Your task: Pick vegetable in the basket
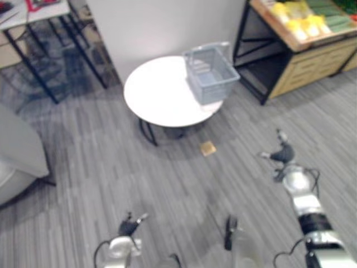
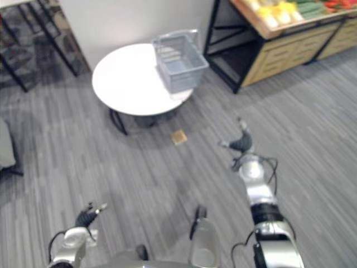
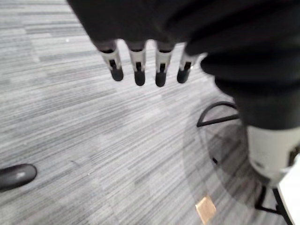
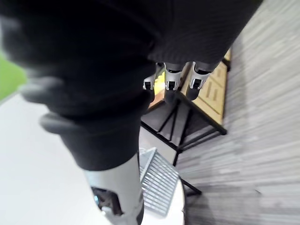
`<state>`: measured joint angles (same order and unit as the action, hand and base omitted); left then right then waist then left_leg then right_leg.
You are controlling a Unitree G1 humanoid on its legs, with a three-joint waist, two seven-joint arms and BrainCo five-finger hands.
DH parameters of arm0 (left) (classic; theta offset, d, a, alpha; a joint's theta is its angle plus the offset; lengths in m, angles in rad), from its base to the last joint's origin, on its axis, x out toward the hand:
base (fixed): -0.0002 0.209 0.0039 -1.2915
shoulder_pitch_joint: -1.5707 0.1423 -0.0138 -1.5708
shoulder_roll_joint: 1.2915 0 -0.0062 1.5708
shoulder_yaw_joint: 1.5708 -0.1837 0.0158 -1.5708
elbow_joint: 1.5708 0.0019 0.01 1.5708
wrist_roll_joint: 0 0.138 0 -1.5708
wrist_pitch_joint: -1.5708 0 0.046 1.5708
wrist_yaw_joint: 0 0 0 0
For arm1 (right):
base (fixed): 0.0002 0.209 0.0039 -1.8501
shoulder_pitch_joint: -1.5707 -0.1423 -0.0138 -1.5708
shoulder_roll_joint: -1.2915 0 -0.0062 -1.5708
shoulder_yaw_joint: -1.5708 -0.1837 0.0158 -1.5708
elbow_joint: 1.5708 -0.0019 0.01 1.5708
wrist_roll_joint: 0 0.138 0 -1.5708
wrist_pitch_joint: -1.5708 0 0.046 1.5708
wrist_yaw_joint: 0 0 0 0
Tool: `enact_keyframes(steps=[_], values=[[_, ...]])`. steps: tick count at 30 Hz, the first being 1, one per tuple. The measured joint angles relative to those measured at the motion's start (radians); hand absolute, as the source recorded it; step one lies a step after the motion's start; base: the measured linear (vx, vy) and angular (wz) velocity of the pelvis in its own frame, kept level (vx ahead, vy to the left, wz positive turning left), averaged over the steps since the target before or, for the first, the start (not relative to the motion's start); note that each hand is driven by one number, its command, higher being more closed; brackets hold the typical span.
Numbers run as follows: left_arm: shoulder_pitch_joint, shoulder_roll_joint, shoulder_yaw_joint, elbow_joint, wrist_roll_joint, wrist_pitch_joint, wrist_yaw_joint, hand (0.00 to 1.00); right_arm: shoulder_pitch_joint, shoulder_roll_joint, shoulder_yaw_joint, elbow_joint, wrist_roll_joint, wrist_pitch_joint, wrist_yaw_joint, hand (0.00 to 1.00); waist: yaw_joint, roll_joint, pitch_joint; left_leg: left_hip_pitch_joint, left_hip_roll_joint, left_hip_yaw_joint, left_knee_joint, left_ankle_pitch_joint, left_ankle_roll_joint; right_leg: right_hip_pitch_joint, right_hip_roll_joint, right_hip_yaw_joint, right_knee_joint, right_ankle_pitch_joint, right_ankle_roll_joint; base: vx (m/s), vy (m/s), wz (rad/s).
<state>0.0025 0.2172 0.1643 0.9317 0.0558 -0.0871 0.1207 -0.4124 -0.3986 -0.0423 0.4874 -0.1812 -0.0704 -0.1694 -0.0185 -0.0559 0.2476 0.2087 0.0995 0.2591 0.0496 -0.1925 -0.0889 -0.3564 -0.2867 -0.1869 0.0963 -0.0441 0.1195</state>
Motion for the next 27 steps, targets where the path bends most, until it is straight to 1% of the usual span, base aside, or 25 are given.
enact_keyframes(steps=[1,2,3,4,5,6,7,8,9,11,12,13,14,15,16,17,18,19,20,21,22,23,24,26,27], values=[[0.021,-0.002,0.000,0.012,0.007,0.000,-0.004,0.00,-0.006,-0.006,0.004,-0.001,-0.016,0.000,-0.001,0.00,0.006,-0.001,-0.003,0.051,0.008,-0.006,-0.012,-0.024,-0.037,0.006,0.010,0.022,0.025,0.077,-0.017,0.74,-0.612,0.46],[0.049,-0.028,-0.001,0.032,0.010,0.001,-0.009,0.00,-0.004,-0.018,0.022,-0.001,-0.018,0.001,0.002,0.00,0.024,0.056,-0.013,0.092,0.074,-0.013,0.006,-0.035,-0.054,0.008,0.060,0.013,0.114,0.142,-0.019,0.65,-0.528,0.20],[0.069,-0.035,0.000,0.034,0.014,0.001,-0.011,0.00,-0.001,-0.017,0.033,-0.001,-0.020,0.006,0.005,0.00,0.027,0.074,-0.022,0.080,0.111,-0.024,0.066,-0.036,-0.056,0.009,0.078,-0.001,0.145,0.142,-0.019,0.65,-0.562,0.18],[0.087,-0.043,0.002,0.034,0.020,0.001,-0.009,0.00,-0.010,-0.017,0.062,-0.003,-0.047,0.015,0.006,0.00,0.031,0.102,-0.024,-0.029,0.199,-0.043,0.306,-0.027,-0.050,0.034,0.114,-0.038,0.163,0.110,-0.038,0.46,-0.476,0.19],[0.085,-0.050,0.003,0.034,0.027,0.001,-0.009,0.00,-0.022,-0.018,0.073,-0.004,-0.059,0.015,0.006,0.00,0.033,0.119,-0.017,-0.110,0.251,-0.059,0.462,0.007,-0.020,0.059,0.141,-0.057,0.155,0.098,-0.051,0.52,-0.588,0.17],[0.085,-0.068,0.002,0.036,0.026,0.003,-0.010,0.00,-0.050,-0.029,0.097,-0.004,-0.060,0.019,0.005,0.00,0.048,0.144,0.007,-0.241,0.334,-0.087,0.736,0.077,0.059,0.117,0.186,-0.089,0.135,0.073,-0.069,0.54,-0.553,0.06],[0.082,-0.083,0.002,0.036,0.025,0.003,-0.010,0.00,-0.078,-0.031,0.120,-0.004,-0.070,0.027,0.004,0.00,0.062,0.151,0.034,-0.326,0.370,-0.081,0.941,0.076,0.064,0.191,0.212,-0.102,0.110,0.051,-0.086,0.51,-0.484,0.07],[0.083,-0.087,0.002,0.035,0.024,0.003,-0.009,0.00,-0.091,-0.031,0.134,-0.004,-0.086,0.028,0.003,0.00,0.065,0.145,0.043,-0.357,0.363,-0.075,0.992,0.074,0.062,0.229,0.213,-0.110,0.098,0.038,-0.092,0.47,-0.380,0.22],[0.083,-0.095,0.002,0.033,0.024,0.003,-0.009,0.00,-0.117,-0.032,0.148,-0.004,-0.097,0.027,0.003,0.00,0.069,0.129,0.052,-0.404,0.334,-0.035,1.014,0.070,0.058,0.293,0.211,-0.128,0.068,0.017,-0.100,0.34,-0.245,0.37],[0.083,-0.102,0.003,0.022,0.024,0.002,-0.009,0.00,-0.171,-0.051,0.170,-0.003,-0.100,0.025,0.002,0.00,0.078,0.120,0.056,-0.457,0.294,0.056,0.926,0.043,0.056,0.347,0.214,-0.141,0.025,0.003,-0.099,0.32,-0.181,0.26],[0.083,-0.105,0.005,0.021,0.024,0.003,-0.009,0.00,-0.211,-0.065,0.174,-0.001,-0.117,0.024,0.003,0.00,0.083,0.120,0.055,-0.488,0.260,0.109,0.801,0.029,0.046,0.362,0.217,-0.148,-0.006,0.001,-0.099,0.31,-0.088,0.12],[0.083,-0.107,0.012,0.022,0.024,0.003,-0.008,0.00,-0.246,-0.080,0.181,0.001,-0.133,0.022,0.003,0.00,0.084,0.120,0.053,-0.505,0.218,0.147,0.628,0.032,0.040,0.372,0.217,-0.157,-0.037,0.001,-0.098,0.40,-0.052,0.19],[0.083,-0.109,0.020,0.024,0.024,0.003,-0.009,0.00,-0.266,-0.099,0.190,0.006,-0.135,0.022,0.003,0.00,0.082,0.121,0.052,-0.500,0.181,0.167,0.477,0.047,0.037,0.384,0.218,-0.169,-0.062,0.002,-0.093,0.34,-0.004,0.23],[0.083,-0.112,0.027,0.024,0.024,0.003,-0.008,0.00,-0.280,-0.112,0.199,0.020,-0.136,0.021,0.003,0.00,0.080,0.123,0.051,-0.494,0.157,0.171,0.376,0.072,0.036,0.390,0.218,-0.178,-0.076,0.004,-0.084,0.38,0.046,0.33],[0.083,-0.119,0.038,0.025,0.024,0.003,-0.006,0.00,-0.310,-0.142,0.214,0.064,-0.136,0.021,0.003,0.00,0.080,0.127,0.049,-0.459,0.113,0.175,0.160,0.154,0.033,0.410,0.221,-0.192,-0.089,0.006,-0.057,0.42,0.087,0.18],[0.093,-0.125,0.038,0.027,0.024,0.003,-0.006,0.00,-0.314,-0.148,0.214,0.079,-0.137,0.022,0.003,0.00,0.090,0.131,0.046,-0.413,0.101,0.187,0.051,0.212,0.046,0.420,0.224,-0.190,-0.066,-0.022,-0.033,0.53,0.160,0.09],[0.103,-0.131,0.037,0.031,0.024,0.003,-0.007,0.00,-0.312,-0.146,0.214,0.079,-0.138,0.022,0.003,0.00,0.090,0.127,0.046,-0.383,0.094,0.194,0.018,0.269,0.081,0.415,0.212,-0.188,-0.006,-0.070,-0.013,0.36,0.129,-0.05],[0.103,-0.131,0.036,0.036,0.024,0.003,-0.007,0.00,-0.312,-0.145,0.214,0.079,-0.139,0.022,0.003,0.00,0.090,0.120,0.047,-0.379,0.087,0.195,0.016,0.278,0.090,0.410,0.200,-0.189,0.024,-0.090,-0.006,0.38,0.186,0.09],[0.101,-0.129,0.030,0.058,0.027,0.005,-0.008,0.00,-0.310,-0.134,0.213,0.079,-0.162,0.023,0.005,0.00,0.087,0.078,0.046,-0.348,0.040,0.197,0.001,0.267,0.103,0.368,0.126,-0.188,0.186,-0.153,0.021,0.27,0.140,0.21],[0.099,-0.111,0.023,0.063,0.028,0.010,-0.010,0.00,-0.315,-0.129,0.212,0.078,-0.177,0.023,0.005,0.00,0.087,0.063,0.046,-0.299,-0.001,0.195,-0.033,0.263,0.116,0.285,0.051,-0.174,0.421,-0.157,0.002,0.35,0.173,0.25],[0.099,-0.101,0.015,0.060,0.028,0.010,-0.009,0.00,-0.321,-0.130,0.215,0.080,-0.182,0.023,0.005,0.00,0.087,0.058,0.049,-0.276,-0.016,0.191,-0.043,0.255,0.123,0.236,0.022,-0.152,0.541,-0.159,-0.008,0.30,0.097,0.34],[0.095,-0.090,0.000,0.052,0.030,0.010,-0.005,0.00,-0.344,-0.128,0.232,0.093,-0.203,0.022,0.003,0.00,0.086,0.056,0.055,-0.246,-0.027,0.183,-0.041,0.243,0.131,0.172,-0.004,-0.102,0.669,-0.174,-0.023,0.37,0.053,0.42],[0.087,-0.075,-0.001,0.048,0.030,0.009,0.000,0.00,-0.367,-0.127,0.252,0.117,-0.208,0.021,0.002,0.00,0.085,0.058,0.056,-0.233,-0.026,0.167,-0.040,0.239,0.130,0.144,0.001,-0.086,0.673,-0.184,-0.039,0.41,-0.006,0.63],[0.053,-0.051,-0.001,0.043,0.030,0.008,0.009,0.00,-0.408,-0.127,0.256,0.146,-0.210,0.016,0.002,0.00,0.085,0.064,0.060,-0.227,-0.010,0.137,-0.045,0.238,0.127,0.113,0.039,-0.076,0.538,-0.187,-0.055,0.35,-0.106,0.63],[0.026,-0.043,-0.002,0.044,0.030,0.006,0.009,0.00,-0.445,-0.129,0.256,0.163,-0.210,0.015,0.002,0.00,0.084,0.068,0.066,-0.227,0.005,0.117,-0.052,0.232,0.116,0.096,0.073,-0.047,0.389,-0.179,-0.048,0.29,-0.175,0.63]])
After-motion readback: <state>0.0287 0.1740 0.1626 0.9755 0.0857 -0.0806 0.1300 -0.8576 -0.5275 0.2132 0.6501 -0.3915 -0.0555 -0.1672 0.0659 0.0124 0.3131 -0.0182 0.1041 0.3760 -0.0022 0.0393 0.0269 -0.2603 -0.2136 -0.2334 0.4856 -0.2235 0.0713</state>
